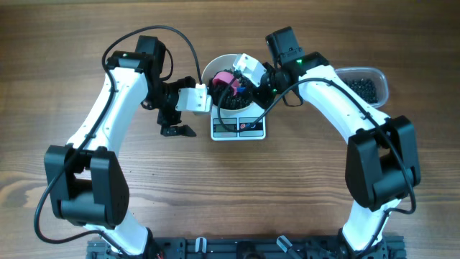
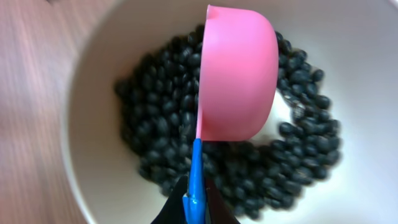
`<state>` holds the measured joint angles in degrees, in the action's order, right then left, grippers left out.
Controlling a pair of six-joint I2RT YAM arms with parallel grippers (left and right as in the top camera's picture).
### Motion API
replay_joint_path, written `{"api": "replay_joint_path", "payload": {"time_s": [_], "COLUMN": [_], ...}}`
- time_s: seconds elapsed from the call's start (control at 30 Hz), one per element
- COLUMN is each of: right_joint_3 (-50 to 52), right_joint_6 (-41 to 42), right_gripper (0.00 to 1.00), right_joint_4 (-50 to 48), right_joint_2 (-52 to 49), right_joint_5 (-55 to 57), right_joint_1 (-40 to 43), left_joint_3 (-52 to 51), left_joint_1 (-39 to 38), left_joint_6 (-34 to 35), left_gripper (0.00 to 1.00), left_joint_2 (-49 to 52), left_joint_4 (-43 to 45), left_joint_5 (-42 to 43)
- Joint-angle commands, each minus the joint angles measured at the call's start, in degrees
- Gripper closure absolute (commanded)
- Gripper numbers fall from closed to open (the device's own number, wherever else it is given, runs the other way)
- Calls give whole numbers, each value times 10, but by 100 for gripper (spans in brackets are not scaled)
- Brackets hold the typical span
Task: Scoop item into bowl and weigh 150g on scale
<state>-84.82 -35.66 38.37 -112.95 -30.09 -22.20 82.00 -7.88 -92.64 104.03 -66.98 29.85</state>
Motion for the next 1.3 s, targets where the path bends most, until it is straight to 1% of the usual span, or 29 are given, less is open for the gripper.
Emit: {"api": "replay_joint_path", "payload": {"time_s": [0.0, 0.13, 0.17, 0.43, 0.53, 1.03, 1.17, 1.27], "right_joint_3": [2, 2, 2, 2, 2, 2, 2, 2], "right_joint_6": [80, 148, 154, 253, 256, 320, 332, 361], "right_gripper": [96, 96, 96, 96, 96, 96, 96, 96], "right_joint_4": [0, -7, -9, -69, -81, -81, -81, -81], "right_joint_2": [-6, -6, -6, -6, -6, -6, -6, -6], "right_joint_5": [-92, -98, -105, -260, -301, -304, -293, -265], "right_joint_1": [-2, 7, 10, 69, 83, 87, 87, 89], "left_joint_3": [-4, -4, -4, -4, -4, -4, -4, -4], "left_joint_1": [-2, -2, -2, -2, -2, -2, -2, -2], "left_joint_6": [1, 1, 1, 1, 1, 1, 1, 1], "left_gripper": [0, 0, 0, 0, 0, 0, 0, 0], "left_joint_2": [0, 0, 0, 0, 0, 0, 0, 0], "left_joint_4": [0, 0, 0, 0, 0, 0, 0, 0], "left_joint_5": [1, 1, 1, 1, 1, 1, 1, 1]}}
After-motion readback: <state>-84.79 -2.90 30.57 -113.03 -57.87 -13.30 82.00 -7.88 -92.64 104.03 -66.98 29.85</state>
